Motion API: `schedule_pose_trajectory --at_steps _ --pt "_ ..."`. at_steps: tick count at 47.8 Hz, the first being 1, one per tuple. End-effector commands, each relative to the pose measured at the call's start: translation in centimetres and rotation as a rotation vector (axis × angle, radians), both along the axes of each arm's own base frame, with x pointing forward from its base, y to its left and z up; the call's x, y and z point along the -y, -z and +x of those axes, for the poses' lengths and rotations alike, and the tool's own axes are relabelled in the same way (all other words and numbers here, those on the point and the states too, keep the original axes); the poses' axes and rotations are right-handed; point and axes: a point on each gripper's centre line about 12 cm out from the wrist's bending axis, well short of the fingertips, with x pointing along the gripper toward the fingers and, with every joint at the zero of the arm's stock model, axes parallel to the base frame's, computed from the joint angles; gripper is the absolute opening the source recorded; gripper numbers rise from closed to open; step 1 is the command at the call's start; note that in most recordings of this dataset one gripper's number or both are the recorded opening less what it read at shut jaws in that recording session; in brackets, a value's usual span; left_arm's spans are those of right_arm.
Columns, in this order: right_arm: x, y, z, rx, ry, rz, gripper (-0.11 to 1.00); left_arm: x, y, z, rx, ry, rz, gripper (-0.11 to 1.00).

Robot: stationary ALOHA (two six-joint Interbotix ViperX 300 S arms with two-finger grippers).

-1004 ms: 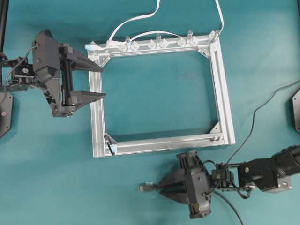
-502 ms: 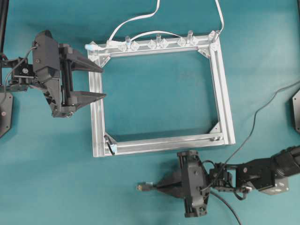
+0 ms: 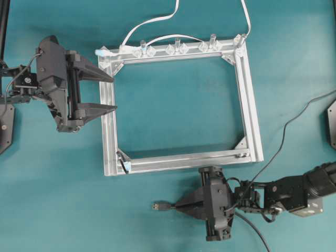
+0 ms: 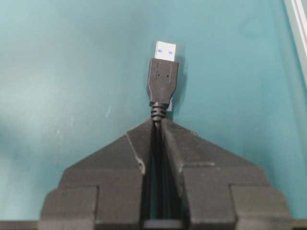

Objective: Insert the wire through the string loop located on the left side.
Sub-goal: 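Grasp the black USB cable near its plug with the right gripper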

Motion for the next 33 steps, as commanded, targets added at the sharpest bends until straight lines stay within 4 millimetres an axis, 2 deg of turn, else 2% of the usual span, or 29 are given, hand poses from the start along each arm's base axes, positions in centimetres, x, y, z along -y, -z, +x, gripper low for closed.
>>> schedule_pose_trajectory --at_steps 1,10,33 --pt "0.7 -1.2 0.5 0.018 0.025 0.02 0.07 0.1 -0.5 0.2 0.019 0.005 0.006 0.87" --pt "0.5 -2.1 0.4 0.016 0.012 0.034 0.07 0.1 -0.5 0.1 0.019 0.008 0.009 0.87" --pt "0.5 -6.9 -0.2 0.049 -0.086 0.026 0.07 0.1 -0.2 -0.1 0.011 0.008 0.008 0.87"
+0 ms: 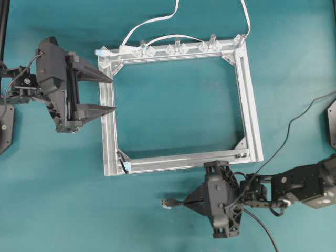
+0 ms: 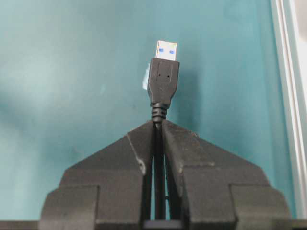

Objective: Insert the wire through the string loop located on the left side.
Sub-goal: 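Grasp the black USB cable near its plug with the right gripper, then lift the USB cable and carry it toward the frame's lower-right corner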

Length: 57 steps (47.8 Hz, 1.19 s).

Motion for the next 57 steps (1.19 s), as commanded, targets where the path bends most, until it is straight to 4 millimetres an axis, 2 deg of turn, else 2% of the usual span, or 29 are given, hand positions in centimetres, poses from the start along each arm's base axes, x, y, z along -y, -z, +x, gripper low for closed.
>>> schedule_pose_trajectory --at_steps 1,15,26,43,57 --pt "0.1 -2.8 0.4 0.055 -0.008 0.021 0.07 0.1 -0.6 0.2 0.022 0.006 0.008 0.87" --pt "0.9 -4.9 0.7 0.08 -0.011 0.035 0.07 0.2 -0.6 0.2 0.021 0.009 0.008 0.87" --pt "1.9 -5.9 1.0 0.101 0.001 0.029 0.07 0.2 -0.4 0.1 0.016 0.011 0.007 0.87" --pt "2.1 -6.1 1.0 0.098 0.001 0.032 0.07 0.3 -0.2 -0.1 0.011 0.013 0.008 0.87" --pt "3.0 -6.1 1.4 0.099 0.024 0.03 0.07 0.3 0.0 -0.4 0.005 0.013 0.007 0.87"
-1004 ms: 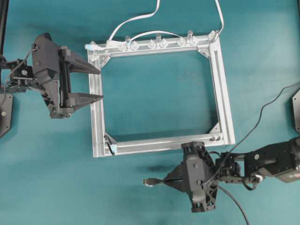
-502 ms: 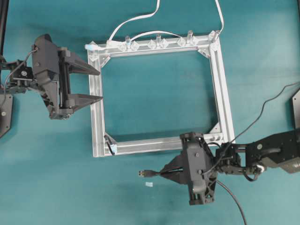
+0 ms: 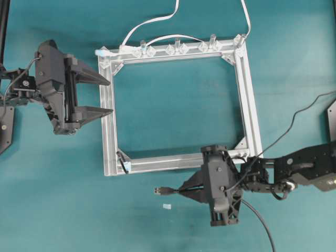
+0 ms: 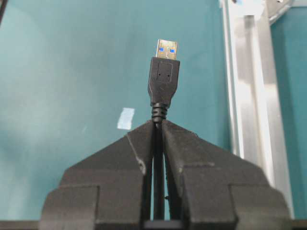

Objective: Insert the wire through the string loop located on the left side.
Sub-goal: 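Lift the USB cable and carry it toward the frame's lower-right corner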

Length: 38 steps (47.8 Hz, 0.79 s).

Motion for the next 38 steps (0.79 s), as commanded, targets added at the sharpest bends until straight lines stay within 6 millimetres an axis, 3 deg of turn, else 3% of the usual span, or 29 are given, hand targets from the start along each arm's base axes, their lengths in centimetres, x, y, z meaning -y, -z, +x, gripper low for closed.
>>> schedule_pose_trajectory --at_steps 1,38 --pt "0.3 -2.1 0.6 0.055 0.01 0.016 0.07 0.1 -0.5 0.1 0.021 0.007 0.009 0.87" --pt "5.9 -2.4 2.2 0.024 0.016 -0.119 0.07 0.1 -0.2 -0.1 0.011 0.007 0.008 0.87"
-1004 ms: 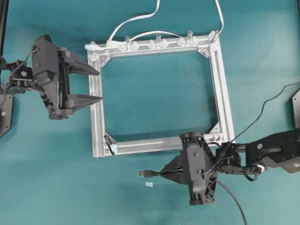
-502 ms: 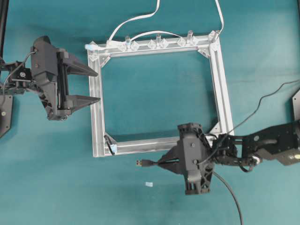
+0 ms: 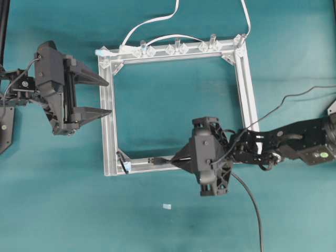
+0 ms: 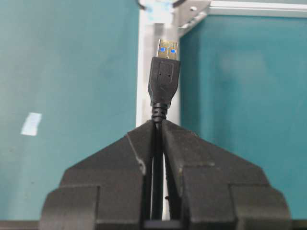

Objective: Insert the wire through the string loop located on the left side.
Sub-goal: 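Lift the USB cable and carry it toward the frame's lower-right corner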

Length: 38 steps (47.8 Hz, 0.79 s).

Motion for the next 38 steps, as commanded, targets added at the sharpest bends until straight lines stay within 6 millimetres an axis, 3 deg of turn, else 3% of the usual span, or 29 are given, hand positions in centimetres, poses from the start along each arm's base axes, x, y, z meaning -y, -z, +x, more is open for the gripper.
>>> schedule_pose_trajectory --at_steps 1,38 --pt "0.3 -2.0 0.6 0.056 0.0 -0.003 0.07 0.1 -0.5 0.2 0.019 0.007 0.009 0.87" --pt "1.5 -1.9 0.7 0.057 0.007 -0.03 0.07 0.1 -0.3 0.1 0.007 0.006 0.004 0.87"
